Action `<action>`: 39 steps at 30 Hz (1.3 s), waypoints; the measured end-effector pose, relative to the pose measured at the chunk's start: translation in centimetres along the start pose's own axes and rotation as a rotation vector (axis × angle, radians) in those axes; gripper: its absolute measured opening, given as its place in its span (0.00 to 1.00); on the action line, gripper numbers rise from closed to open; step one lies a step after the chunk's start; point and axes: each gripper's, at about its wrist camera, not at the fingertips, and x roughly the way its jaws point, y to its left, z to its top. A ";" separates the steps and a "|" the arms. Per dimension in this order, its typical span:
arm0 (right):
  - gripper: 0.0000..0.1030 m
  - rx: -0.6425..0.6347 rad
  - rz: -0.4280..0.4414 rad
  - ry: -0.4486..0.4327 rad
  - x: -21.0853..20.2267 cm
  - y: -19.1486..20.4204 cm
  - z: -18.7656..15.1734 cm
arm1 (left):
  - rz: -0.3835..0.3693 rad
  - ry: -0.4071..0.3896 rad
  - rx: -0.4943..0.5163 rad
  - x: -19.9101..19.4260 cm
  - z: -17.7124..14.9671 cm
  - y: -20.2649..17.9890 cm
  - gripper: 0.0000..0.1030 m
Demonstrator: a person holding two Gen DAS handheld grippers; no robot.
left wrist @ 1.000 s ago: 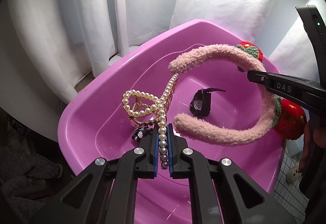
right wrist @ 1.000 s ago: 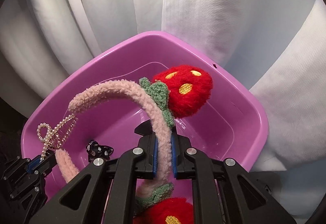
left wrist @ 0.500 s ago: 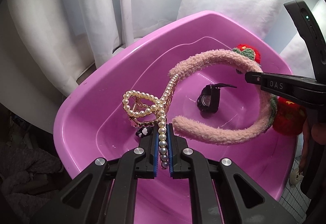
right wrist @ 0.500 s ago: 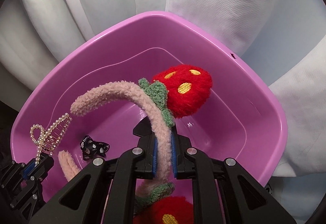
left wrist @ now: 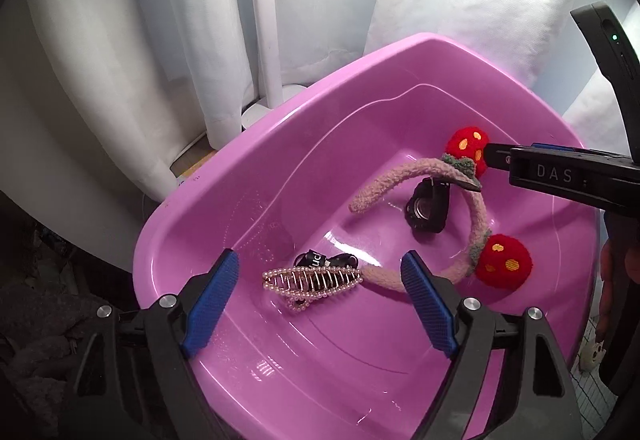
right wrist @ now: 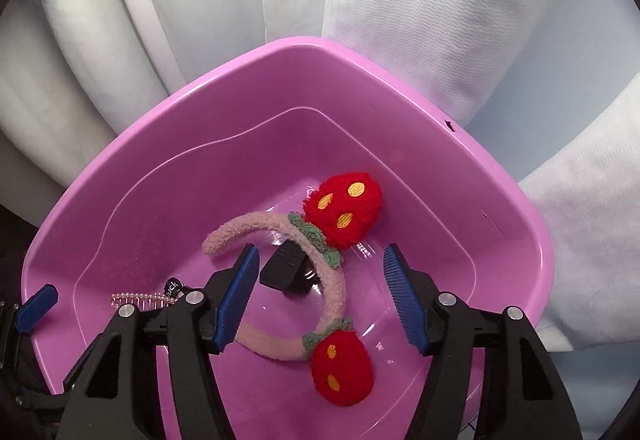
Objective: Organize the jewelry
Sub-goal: 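Open both tools to release the pearl clip and headband into the basin, then move both tools away from the basin toward the plush keychain and rings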
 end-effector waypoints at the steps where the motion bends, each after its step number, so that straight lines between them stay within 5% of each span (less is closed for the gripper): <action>1: 0.60 0.004 0.001 -0.005 -0.2 -0.1 0.0 | 0.007 -0.009 0.007 -0.3 0.0 -0.1 0.78; 39: 0.60 0.071 0.048 -0.103 -6.8 -2.2 -5.6 | -0.030 -0.079 0.050 -5.2 -2.8 -2.3 0.79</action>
